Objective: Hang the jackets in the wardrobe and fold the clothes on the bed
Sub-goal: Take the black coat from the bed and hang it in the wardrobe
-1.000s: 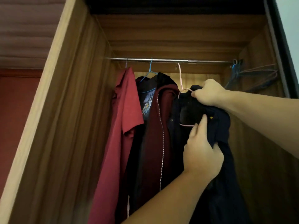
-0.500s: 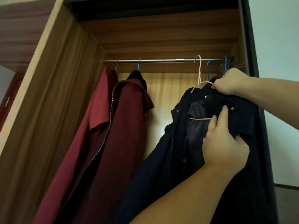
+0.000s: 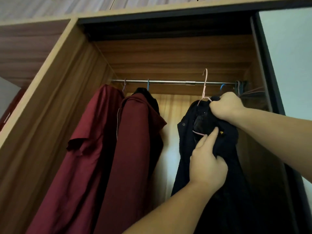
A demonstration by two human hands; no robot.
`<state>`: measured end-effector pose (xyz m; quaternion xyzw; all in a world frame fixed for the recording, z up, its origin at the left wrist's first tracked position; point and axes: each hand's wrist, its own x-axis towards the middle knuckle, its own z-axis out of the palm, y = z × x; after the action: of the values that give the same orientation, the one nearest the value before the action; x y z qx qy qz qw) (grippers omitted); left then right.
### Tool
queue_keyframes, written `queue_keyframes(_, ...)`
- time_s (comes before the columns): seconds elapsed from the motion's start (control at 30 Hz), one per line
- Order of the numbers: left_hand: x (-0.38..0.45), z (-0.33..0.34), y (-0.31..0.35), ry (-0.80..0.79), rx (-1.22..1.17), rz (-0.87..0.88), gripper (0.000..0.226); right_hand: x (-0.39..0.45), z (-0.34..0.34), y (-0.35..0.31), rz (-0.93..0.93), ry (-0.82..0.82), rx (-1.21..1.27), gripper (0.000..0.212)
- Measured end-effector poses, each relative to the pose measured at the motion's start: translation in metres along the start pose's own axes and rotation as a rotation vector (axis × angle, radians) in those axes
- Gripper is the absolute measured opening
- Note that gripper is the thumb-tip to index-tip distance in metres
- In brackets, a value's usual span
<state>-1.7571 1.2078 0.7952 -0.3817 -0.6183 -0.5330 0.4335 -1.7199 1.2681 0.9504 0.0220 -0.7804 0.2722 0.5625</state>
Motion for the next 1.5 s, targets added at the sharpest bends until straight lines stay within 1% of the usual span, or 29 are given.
queue_keyframes(0.17,0.036,-0.047,-0.039,-0.029,0.109,0.044,0.077,0.023,0.05,-0.025,0.022,0.022,0.076,0.024)
queue_keyframes(0.37,0.082,-0.086,-0.089,-0.102,0.213,0.098,0.075,0.057,0.111,-0.04,0.076,0.071,0.084,0.023)
queue_keyframes(0.53,0.099,-0.075,-0.114,-0.104,0.188,0.077,0.071,0.077,0.133,-0.027,0.068,0.076,0.045,0.014)
queue_keyframes(0.67,0.11,-0.063,-0.126,-0.121,0.22,0.075,0.071,0.088,0.143,-0.014,0.052,0.107,0.058,0.015)
queue_keyframes(0.8,0.13,-0.062,-0.136,-0.083,0.244,0.092,0.072,0.106,0.154,-0.013,0.037,0.171,0.115,0.018)
queue_keyframes(0.87,0.141,-0.06,-0.144,-0.074,0.256,0.087,0.073,0.116,0.16,-0.013,0.008,0.194,0.098,0.015)
queue_keyframes(0.97,0.153,-0.056,-0.153,-0.049,0.275,0.092,0.073,0.13,0.17,-0.012,-0.042,0.199,0.072,0.015)
queue_keyframes(1.2,0.185,-0.05,-0.171,-0.037,0.327,0.105,0.074,0.164,0.187,-0.003,-0.032,0.212,0.132,0.012)
queue_keyframes(1.27,0.194,-0.047,-0.175,-0.032,0.332,0.104,0.074,0.173,0.19,-0.003,-0.054,0.207,0.106,0.01)
queue_keyframes(1.37,0.203,-0.039,-0.179,-0.046,0.35,0.096,0.073,0.187,0.197,-0.001,-0.107,0.185,0.017,0.013)
queue_keyframes(1.5,0.217,-0.03,-0.187,-0.034,0.366,0.085,0.074,0.205,0.203,0.002,-0.103,0.159,-0.004,0.023)
